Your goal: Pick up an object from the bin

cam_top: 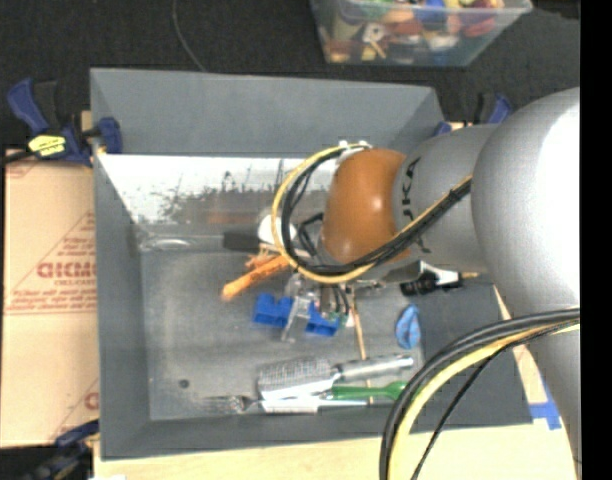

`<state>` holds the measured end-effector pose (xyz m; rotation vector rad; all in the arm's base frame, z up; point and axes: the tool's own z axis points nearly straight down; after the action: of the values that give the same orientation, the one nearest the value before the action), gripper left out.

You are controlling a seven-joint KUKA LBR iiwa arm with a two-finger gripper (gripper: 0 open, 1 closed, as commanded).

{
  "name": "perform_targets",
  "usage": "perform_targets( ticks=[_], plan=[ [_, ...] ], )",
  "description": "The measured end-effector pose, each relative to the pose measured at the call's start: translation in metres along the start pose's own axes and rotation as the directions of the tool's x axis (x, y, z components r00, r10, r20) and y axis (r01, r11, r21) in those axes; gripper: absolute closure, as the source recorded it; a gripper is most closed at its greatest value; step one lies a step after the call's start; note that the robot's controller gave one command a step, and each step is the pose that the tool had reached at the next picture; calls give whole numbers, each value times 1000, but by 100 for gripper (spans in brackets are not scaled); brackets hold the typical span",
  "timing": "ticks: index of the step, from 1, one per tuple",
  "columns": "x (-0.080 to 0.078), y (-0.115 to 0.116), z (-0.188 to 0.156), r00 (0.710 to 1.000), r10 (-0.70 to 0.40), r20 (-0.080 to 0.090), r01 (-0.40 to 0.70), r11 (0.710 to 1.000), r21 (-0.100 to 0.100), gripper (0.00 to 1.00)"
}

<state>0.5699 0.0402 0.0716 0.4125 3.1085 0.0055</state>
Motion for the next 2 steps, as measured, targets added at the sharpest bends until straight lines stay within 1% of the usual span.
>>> perform_targets(
  ticks=[1,2],
  plan=[
    [0,0,0,1000,0,0,0,1000,0,100],
    [1,-1,-38,1000,0,-4,0,1000,1,100]
  ],
)
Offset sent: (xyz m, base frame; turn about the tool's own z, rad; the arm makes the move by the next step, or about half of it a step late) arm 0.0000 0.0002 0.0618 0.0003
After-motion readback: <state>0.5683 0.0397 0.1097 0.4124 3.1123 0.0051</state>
